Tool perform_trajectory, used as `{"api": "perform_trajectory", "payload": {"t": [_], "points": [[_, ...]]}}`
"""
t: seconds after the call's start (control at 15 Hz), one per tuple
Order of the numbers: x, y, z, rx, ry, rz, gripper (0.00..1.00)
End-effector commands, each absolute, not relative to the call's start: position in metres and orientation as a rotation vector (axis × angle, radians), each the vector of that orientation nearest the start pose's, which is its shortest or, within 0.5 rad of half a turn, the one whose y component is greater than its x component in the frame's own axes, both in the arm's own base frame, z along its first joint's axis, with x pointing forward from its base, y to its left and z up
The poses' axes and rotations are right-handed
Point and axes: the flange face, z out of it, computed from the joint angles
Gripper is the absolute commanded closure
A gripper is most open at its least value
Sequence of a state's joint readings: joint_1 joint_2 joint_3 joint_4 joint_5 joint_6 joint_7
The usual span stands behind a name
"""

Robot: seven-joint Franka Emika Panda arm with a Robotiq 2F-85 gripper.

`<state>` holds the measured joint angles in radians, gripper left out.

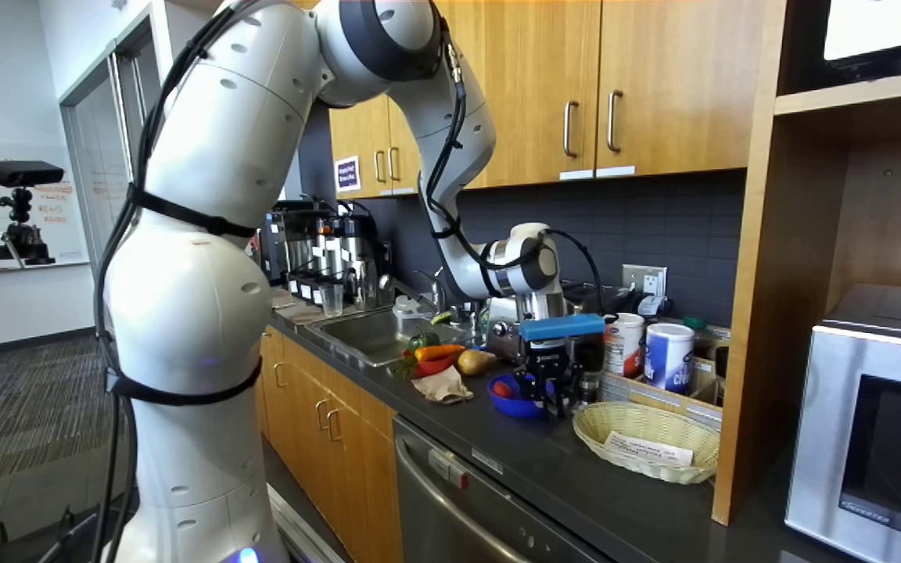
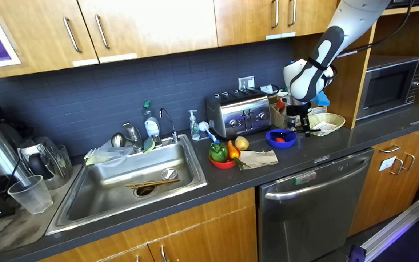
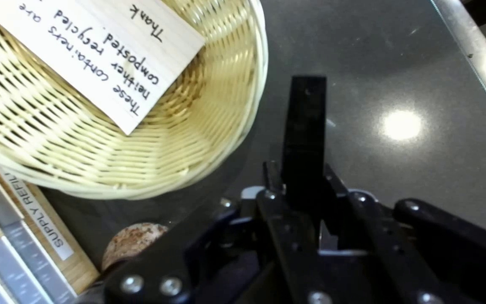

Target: Scoop up the object in the blue bowl and put it into the weaved basket

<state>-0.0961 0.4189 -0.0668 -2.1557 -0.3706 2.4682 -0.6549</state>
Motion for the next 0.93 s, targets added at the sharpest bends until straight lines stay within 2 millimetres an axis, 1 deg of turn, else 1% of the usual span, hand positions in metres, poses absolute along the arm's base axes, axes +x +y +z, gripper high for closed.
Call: {"api": "perform_trajectory", "payload": {"t": [0.0, 0.47, 0.87], "points": [[0.5524, -0.0908, 0.1952, -3.047, -1.314, 0.317, 0.94], [0.5533, -0.0909, 0.1960, -3.054, -1.312, 0.315, 0.94], [0.5531, -0.0915, 0.2021, -3.095, -1.285, 0.327, 0.94]]}}
